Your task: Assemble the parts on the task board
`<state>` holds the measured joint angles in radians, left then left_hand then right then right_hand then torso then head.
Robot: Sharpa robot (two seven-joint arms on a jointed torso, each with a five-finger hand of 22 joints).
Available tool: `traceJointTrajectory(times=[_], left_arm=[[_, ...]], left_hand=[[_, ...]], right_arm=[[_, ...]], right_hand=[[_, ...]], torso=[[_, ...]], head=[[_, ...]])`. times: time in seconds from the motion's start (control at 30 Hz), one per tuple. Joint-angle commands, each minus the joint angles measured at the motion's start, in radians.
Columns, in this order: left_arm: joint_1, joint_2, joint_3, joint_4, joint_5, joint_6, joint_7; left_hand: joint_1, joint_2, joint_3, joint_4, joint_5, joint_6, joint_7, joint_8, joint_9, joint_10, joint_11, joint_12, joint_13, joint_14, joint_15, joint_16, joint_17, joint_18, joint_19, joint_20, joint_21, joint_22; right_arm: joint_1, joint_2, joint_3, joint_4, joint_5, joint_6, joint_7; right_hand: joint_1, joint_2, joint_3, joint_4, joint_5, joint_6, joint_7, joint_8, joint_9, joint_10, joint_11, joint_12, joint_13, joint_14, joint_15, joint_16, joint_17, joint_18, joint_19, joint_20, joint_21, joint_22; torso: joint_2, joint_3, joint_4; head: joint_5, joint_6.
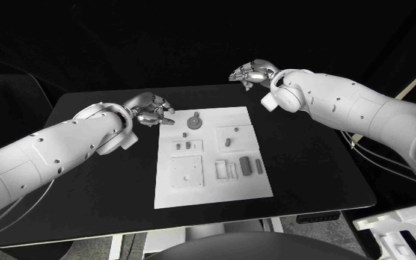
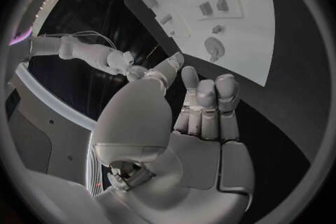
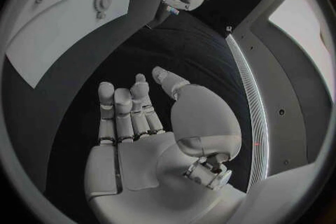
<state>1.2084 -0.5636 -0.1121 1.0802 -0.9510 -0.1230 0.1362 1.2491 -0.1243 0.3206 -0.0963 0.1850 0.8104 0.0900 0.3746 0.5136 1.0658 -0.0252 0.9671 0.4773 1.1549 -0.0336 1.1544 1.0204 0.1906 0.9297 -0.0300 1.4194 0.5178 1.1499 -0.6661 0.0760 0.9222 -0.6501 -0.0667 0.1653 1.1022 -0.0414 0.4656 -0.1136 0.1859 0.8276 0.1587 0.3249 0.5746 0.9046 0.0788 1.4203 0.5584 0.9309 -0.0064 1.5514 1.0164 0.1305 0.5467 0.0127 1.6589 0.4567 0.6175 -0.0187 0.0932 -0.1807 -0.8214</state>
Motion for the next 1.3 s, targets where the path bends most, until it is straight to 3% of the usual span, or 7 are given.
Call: traceJointTrajectory(times=[0.03,0.27,0.57,0.63,0.83,1.0,1.3], left_arm=[[0.002,-0.028,0.001,0.027,0.21,-0.04,0.027],[0.002,-0.054,0.0,0.036,0.392,-0.035,0.073],[-0.016,-0.077,-0.001,0.072,0.509,-0.032,0.129],[-0.021,-0.082,-0.001,0.08,0.525,-0.033,0.133],[-0.032,-0.087,-0.002,0.088,0.546,-0.032,0.134],[-0.04,-0.091,-0.002,0.098,0.552,-0.031,0.133],[-0.053,-0.093,-0.002,0.109,0.569,-0.025,0.132]], left_hand=[[-0.016,0.002,0.012,-0.002,0.001,0.14,0.062,-0.009,0.004,-0.128,0.142,-0.072,-0.049,-0.025,0.032,-0.11,-0.051,-0.035,-0.042,0.014,-0.075,-0.057],[-0.033,0.002,0.025,-0.006,0.002,0.138,0.063,-0.018,0.012,-0.125,0.156,-0.187,-0.122,-0.075,0.096,-0.368,-0.167,-0.075,-0.144,0.048,-0.219,-0.159],[-0.045,0.004,0.027,-0.008,0.002,0.109,0.061,-0.028,0.016,-0.156,0.167,-0.317,-0.169,-0.127,0.144,-0.59,-0.26,-0.104,-0.248,0.076,-0.308,-0.199],[-0.046,0.005,0.027,-0.008,0.002,0.1,0.061,-0.031,0.016,-0.165,0.167,-0.344,-0.173,-0.14,0.151,-0.631,-0.276,-0.108,-0.267,0.08,-0.32,-0.2],[-0.046,0.008,0.028,-0.008,0.002,0.096,0.061,-0.032,0.016,-0.17,0.167,-0.36,-0.175,-0.151,0.155,-0.657,-0.287,-0.112,-0.281,0.083,-0.327,-0.201],[-0.047,0.008,0.027,-0.007,0.002,0.094,0.061,-0.032,0.016,-0.171,0.167,-0.364,-0.175,-0.153,0.157,-0.664,-0.289,-0.113,-0.284,0.084,-0.329,-0.201],[-0.058,0.003,0.02,-0.003,0.002,0.081,0.069,-0.038,0.014,-0.176,0.176,-0.381,-0.176,-0.16,0.162,-0.689,-0.299,-0.116,-0.298,0.086,-0.335,-0.201]], right_arm=[[-0.017,0.004,0.0,-0.019,-0.126,-0.057,0.049],[-0.061,0.004,0.0,-0.021,-0.258,-0.1,0.068],[-0.108,0.003,-0.001,-0.012,-0.44,-0.134,0.052],[-0.115,0.001,-0.003,-0.01,-0.481,-0.141,0.04],[-0.14,-0.014,-0.007,0.004,-0.577,-0.14,-0.001],[-0.167,-0.019,-0.008,0.01,-0.628,-0.151,-0.033],[-0.213,-0.007,-0.008,-0.019,-0.64,-0.214,-0.044]], right_hand=[[0.002,-0.017,0.001,-0.01,-0.003,0.002,0.004,0.007,0.002,0.001,-0.005,0.007,0.002,0.003,-0.007,0.004,0.002,0.009,-0.002,-0.005,0.113,0.002],[0.021,-0.044,0.002,-0.019,-0.003,0.005,0.004,0.01,0.003,0.007,-0.008,0.011,0.002,0.007,-0.009,0.007,0.002,0.011,0.001,-0.007,0.116,0.003],[0.034,-0.06,0.002,-0.021,-0.003,0.005,0.004,0.01,0.003,0.011,-0.01,0.012,0.002,0.011,-0.01,0.008,0.002,0.012,0.003,-0.007,0.118,0.004],[0.038,-0.064,0.002,-0.022,-0.003,0.005,0.004,0.01,0.003,0.012,-0.011,0.012,0.002,0.012,-0.011,0.009,0.002,0.013,0.004,-0.008,0.118,0.004],[0.048,-0.072,0.003,-0.024,-0.003,0.005,0.004,0.011,0.004,0.015,-0.012,0.013,0.002,0.015,-0.012,0.01,0.002,0.014,0.006,-0.008,0.119,0.005],[0.051,-0.077,0.002,-0.024,-0.004,0.005,0.004,0.01,0.004,0.017,-0.013,0.013,0.002,0.016,-0.013,0.01,0.002,0.014,0.007,-0.008,0.12,0.005],[0.053,-0.101,-0.012,-0.02,-0.005,-0.013,0.006,0.002,0.0,0.02,-0.014,0.012,0.0,0.022,-0.014,0.01,0.001,0.014,0.01,-0.008,0.12,0.006]], torso=[[-0.03,-0.0034,0.0118],[-0.061,-0.0074,0.0274],[-0.089,-0.0195,0.0323],[-0.093,-0.0205,0.0336],[-0.1,-0.0208,0.0362],[-0.099,-0.0186,0.0371],[-0.094,-0.0148,0.0377]], head=[[0.0,0.01],[0.011,0.013],[0.007,0.005],[0.005,0.004],[-0.014,0.003],[-0.026,0.008],[-0.037,0.016]])
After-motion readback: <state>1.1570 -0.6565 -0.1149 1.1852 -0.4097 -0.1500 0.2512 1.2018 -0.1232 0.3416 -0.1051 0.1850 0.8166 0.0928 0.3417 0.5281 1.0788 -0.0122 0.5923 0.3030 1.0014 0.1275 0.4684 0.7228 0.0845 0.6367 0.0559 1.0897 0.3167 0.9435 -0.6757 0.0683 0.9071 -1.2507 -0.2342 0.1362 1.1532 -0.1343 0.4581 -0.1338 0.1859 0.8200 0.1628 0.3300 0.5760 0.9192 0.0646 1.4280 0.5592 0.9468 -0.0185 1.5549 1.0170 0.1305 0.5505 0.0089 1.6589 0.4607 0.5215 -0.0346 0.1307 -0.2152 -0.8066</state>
